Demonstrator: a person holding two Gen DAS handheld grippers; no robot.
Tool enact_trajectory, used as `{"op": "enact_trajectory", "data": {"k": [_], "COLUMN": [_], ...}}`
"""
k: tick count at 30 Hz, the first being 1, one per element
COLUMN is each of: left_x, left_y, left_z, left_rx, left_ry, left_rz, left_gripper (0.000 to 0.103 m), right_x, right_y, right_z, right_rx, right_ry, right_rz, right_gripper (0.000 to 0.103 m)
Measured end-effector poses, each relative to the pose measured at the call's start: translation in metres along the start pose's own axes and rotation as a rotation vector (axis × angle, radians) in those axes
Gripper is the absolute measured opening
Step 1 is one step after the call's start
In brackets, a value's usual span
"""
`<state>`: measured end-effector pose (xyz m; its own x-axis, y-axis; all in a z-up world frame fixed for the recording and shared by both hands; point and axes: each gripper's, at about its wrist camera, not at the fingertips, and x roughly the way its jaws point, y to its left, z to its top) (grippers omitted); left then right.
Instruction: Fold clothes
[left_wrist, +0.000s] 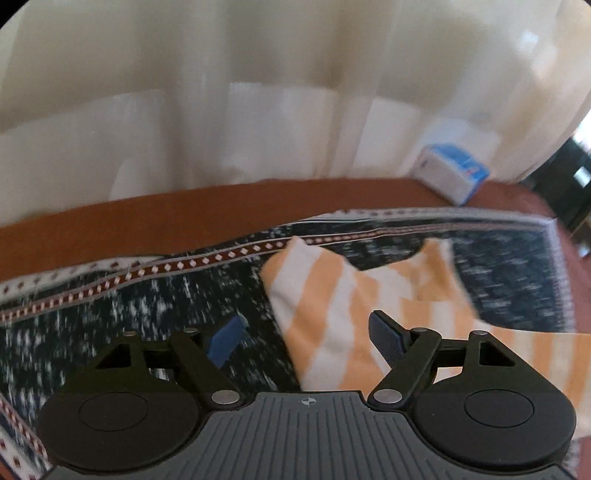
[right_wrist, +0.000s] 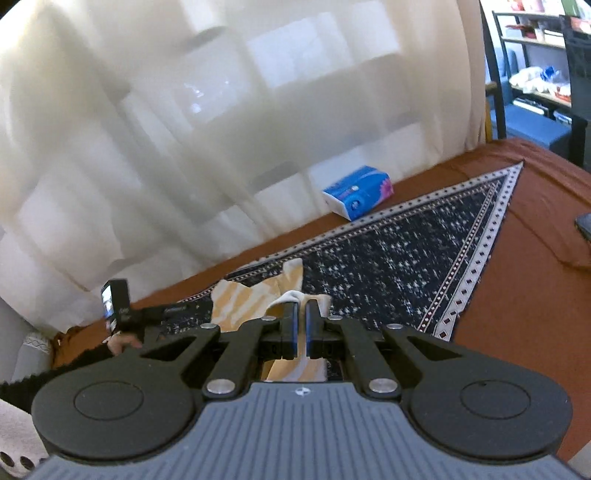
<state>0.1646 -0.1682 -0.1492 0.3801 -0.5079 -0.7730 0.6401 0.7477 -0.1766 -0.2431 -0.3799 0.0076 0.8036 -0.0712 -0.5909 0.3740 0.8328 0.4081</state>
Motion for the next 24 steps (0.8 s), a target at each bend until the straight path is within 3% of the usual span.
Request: {"op": "enact_trajectory", "data": {"k": [7, 8, 9, 10, 12, 18, 20, 21, 24], "left_x": [0.032, 0.034, 0.035, 0.035, 0.036, 0.039, 0.038, 0.038, 0.036], "left_y": [-0.005, -0.005, -0.005, -0.005, -0.005, -0.002, 0.002, 0.005, 0.008], "left_z": [0.015, 0.017, 0.02, 0.023, 0.029, 0.034, 0.032, 0.032, 0.029], "left_rx": [0.028, 0.029, 0.03, 0.03, 0.034, 0.037, 0.025, 0.019, 0.005], "left_ry": [0.042, 0.044, 0.041, 0.034, 0.019, -0.009, -0.01, -0.011, -0.005], "left_rz": [0.039, 0.044, 0.045, 0.042, 0.037, 0.04, 0.045, 0.048, 0.046], "left_gripper": [0.063, 0.046, 0.019, 0.01, 0.003, 0.006, 0.021, 0.042, 0.046], "right_x": [0.002, 0.002, 0.002, 0.001, 0.0, 0.006, 0.013, 0.016, 0.026], "right_y": [-0.022, -0.025, -0.028, -0.031, -0.037, -0.048, -0.052, -0.054, -0.059], "right_z": [0.016, 0.02, 0.024, 0.027, 0.032, 0.038, 0.036, 0.035, 0.032], "right_rx": [0.015, 0.016, 0.018, 0.021, 0.035, 0.05, 0.054, 0.057, 0.064], "right_ry": [-0.02, -0.027, -0.034, -0.043, -0.059, -0.059, -0.035, -0.024, 0.008], "right_rz": [-0.031, -0.039, -0.047, -0.055, -0.065, -0.096, -0.105, -0.11, -0.12], "right_gripper": [0.005, 0.005, 0.005, 0.005, 0.004, 0.004, 0.004, 0.005, 0.005]}}
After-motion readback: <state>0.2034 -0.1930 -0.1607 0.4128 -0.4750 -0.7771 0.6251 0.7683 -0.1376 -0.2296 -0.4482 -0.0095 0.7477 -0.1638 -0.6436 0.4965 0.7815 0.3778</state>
